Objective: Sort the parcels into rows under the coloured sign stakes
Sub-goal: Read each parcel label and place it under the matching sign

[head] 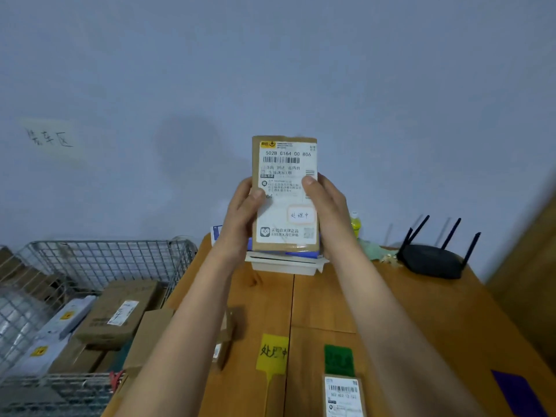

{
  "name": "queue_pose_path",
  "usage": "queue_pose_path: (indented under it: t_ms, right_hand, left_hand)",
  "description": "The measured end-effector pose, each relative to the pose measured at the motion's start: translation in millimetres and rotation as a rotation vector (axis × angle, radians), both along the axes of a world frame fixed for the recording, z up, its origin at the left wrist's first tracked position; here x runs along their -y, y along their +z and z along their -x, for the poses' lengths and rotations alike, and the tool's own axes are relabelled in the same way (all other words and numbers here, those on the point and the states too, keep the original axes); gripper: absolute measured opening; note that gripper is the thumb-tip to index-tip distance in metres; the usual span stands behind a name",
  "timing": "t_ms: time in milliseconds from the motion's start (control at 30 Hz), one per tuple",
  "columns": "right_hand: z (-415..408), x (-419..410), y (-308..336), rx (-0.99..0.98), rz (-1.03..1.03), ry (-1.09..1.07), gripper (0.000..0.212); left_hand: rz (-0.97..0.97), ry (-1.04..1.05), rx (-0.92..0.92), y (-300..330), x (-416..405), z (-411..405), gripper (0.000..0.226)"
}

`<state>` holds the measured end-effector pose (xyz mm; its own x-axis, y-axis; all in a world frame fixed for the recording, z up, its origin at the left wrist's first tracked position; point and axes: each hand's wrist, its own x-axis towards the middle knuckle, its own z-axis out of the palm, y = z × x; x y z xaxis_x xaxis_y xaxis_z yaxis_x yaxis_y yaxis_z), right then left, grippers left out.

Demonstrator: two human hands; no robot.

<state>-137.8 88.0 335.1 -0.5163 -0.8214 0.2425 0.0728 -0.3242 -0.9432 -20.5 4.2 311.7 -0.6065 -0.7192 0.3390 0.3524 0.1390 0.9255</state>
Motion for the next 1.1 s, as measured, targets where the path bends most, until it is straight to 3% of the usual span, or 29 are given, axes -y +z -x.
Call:
queue_pose_path:
  t_ms: [167,300,467,600,733,867,967,1100]
  right_hand:
    - [-0.7,-34.1,36.7,-0.093,0.134,0.040,0.050]
    - [0.0,-45.4,43.9,-0.115,0.163,0.059,0.051]
    - [4.4,-37.0,24.9,-0.070,0.089,0.021,0.040]
    - [10.1,-18.7,-26.0,-0.001,-0.100,-0.030,0.030]
    - [5.7,-10.6,-96.5,0.121,-0.330,-0.037,0.033]
    - [-8.3,-11.3,-162.8,0.120,-0.564,-0.066,0.031]
    - [-26.3,-13.8,-206.9,0.132,-0.708,-0.058,0.039]
    - [-56.1,-24.6,-261.3,0.200,-0.941,-0.031,0.035]
  left_hand:
    - [0.151,0.003,-0.155,36.9,-30.5,2.1,0.054]
    - [0.172,-0.006,-0.205,44.7,-41.5,2.9,0.047]
    - [0.082,0.017,-0.121,25.9,-35.0,9.3,0.046]
    - [-0.118,0.035,0.047,-24.2,-22.9,13.4,0.037]
    - [-0.285,0.051,0.285,-92.9,-14.2,6.4,0.056]
    - [-0.410,0.102,0.469,-156.9,-22.1,-11.6,0.043]
    - [-0.541,0.132,0.553,-203.4,-31.9,-29.8,0.047]
    - [-0.581,0.149,0.706,-256.3,-46.1,-56.2,0.042]
